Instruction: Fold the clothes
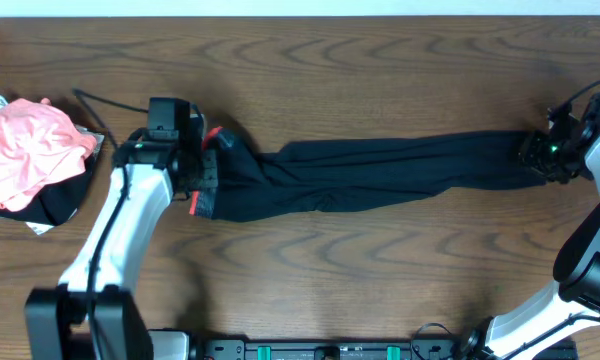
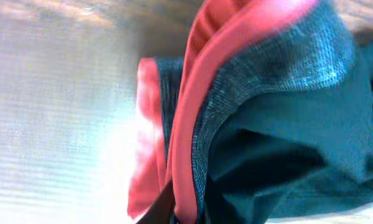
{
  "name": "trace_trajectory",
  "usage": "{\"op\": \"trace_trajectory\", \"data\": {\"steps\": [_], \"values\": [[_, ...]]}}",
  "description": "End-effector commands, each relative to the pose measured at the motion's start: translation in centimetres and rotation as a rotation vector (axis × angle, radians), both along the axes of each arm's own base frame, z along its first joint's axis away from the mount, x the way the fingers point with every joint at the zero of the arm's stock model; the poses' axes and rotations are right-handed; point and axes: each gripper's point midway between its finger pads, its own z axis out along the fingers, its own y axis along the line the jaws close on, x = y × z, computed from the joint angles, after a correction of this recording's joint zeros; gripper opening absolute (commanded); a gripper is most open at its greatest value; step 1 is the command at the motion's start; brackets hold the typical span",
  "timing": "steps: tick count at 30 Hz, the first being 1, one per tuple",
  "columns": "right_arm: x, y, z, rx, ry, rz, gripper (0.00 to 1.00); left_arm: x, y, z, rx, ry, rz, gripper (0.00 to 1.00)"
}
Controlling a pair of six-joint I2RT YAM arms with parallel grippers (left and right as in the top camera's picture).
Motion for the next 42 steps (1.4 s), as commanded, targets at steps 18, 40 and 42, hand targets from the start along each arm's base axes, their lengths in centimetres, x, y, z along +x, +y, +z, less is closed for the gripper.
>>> {"op": "trace_trajectory", "data": {"steps": [18,40,42], "values": [[-0.4,0.3,-0.4,-0.01,0.008,0.017,0.35,-9.6,0.7,-2.3,0.005,0.386,0.142,0.29],[-0.5,0.3,-0.5,-0.008,0.011,0.017,0.35,-0.6,2.4,2.8,0.075,-0.041,0.187,0.13],[-0.5,0.3,-0.5,-0.008,0.011,0.017,0.35,0.1,2.0,2.7,0.059,-0.06,0.177,0.11]]}}
